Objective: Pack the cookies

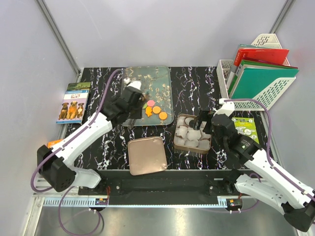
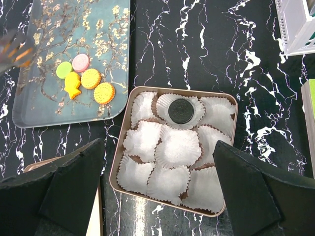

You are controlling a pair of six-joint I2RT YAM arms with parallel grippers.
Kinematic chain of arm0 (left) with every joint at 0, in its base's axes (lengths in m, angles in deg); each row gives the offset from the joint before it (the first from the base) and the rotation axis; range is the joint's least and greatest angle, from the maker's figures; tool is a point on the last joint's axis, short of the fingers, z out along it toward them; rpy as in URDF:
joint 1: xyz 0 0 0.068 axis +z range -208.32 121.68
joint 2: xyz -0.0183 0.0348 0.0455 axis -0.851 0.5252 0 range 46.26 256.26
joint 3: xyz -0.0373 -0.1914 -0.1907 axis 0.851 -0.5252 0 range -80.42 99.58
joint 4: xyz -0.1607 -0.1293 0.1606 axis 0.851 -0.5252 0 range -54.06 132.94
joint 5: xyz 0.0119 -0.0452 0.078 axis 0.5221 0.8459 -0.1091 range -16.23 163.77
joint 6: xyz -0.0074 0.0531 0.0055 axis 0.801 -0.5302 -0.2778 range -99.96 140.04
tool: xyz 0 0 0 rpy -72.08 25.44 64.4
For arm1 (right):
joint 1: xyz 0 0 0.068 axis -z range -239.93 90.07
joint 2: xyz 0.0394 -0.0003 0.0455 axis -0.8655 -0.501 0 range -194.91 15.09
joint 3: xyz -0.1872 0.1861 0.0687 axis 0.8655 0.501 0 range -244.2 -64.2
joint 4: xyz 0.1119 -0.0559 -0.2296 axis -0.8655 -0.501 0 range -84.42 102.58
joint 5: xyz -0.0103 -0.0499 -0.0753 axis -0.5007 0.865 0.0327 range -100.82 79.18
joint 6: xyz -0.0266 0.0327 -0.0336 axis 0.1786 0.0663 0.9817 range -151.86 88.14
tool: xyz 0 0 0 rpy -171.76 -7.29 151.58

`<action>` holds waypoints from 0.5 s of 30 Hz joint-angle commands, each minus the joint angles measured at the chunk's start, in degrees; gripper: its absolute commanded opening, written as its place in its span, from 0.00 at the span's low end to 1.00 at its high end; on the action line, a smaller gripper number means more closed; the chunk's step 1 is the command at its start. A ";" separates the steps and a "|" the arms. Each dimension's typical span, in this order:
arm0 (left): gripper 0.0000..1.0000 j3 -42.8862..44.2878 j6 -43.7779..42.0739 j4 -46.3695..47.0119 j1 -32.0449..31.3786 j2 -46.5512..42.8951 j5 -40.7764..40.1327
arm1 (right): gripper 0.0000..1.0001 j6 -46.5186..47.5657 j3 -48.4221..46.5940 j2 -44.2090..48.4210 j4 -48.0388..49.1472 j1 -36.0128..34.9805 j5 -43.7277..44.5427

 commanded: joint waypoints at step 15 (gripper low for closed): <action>0.26 14.88 -6.85 1.09 -26.85 12.54 11.34 | 1.00 1.18 -3.94 1.62 0.00 -0.03 3.01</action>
